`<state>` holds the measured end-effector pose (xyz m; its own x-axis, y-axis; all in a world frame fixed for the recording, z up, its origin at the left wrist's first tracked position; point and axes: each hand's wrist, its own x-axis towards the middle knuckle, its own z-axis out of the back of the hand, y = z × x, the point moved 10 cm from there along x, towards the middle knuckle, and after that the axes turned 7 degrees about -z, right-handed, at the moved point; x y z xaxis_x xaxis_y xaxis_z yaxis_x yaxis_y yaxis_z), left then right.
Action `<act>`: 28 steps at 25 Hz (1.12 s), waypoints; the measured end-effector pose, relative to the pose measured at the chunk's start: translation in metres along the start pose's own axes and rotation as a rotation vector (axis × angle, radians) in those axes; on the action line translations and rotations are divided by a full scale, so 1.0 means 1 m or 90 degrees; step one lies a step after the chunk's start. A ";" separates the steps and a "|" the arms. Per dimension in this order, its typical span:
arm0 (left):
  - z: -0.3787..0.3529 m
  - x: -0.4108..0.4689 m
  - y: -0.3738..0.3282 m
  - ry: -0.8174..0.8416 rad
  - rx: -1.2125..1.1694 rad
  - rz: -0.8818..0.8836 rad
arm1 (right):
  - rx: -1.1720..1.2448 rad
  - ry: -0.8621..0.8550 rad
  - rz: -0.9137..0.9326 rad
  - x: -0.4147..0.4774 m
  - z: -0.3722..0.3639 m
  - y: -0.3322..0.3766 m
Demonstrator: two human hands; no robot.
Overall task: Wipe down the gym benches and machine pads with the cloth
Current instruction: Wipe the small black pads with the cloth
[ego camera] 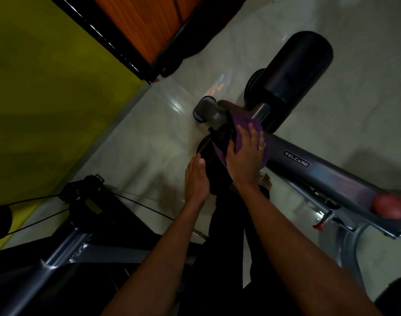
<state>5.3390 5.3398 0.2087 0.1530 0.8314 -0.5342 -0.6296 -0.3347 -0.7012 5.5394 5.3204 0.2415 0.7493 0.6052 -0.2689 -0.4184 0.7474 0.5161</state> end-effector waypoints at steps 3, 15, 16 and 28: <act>0.003 0.033 0.026 0.018 -0.011 0.131 | 0.011 -0.026 0.001 -0.060 -0.007 -0.018; -0.010 -0.026 -0.023 -0.042 0.044 0.003 | -0.001 0.032 0.048 -0.002 -0.002 -0.010; -0.009 -0.017 -0.016 -0.042 0.017 0.004 | 0.071 0.038 -0.017 -0.010 -0.004 -0.023; -0.001 -0.029 -0.009 -0.110 -0.080 0.048 | -0.104 0.055 0.273 -0.065 -0.024 0.020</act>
<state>5.3410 5.3181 0.2298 -0.0306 0.8617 -0.5065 -0.5327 -0.4428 -0.7212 5.4700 5.3030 0.2498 0.4488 0.8843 -0.1289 -0.7614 0.4539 0.4628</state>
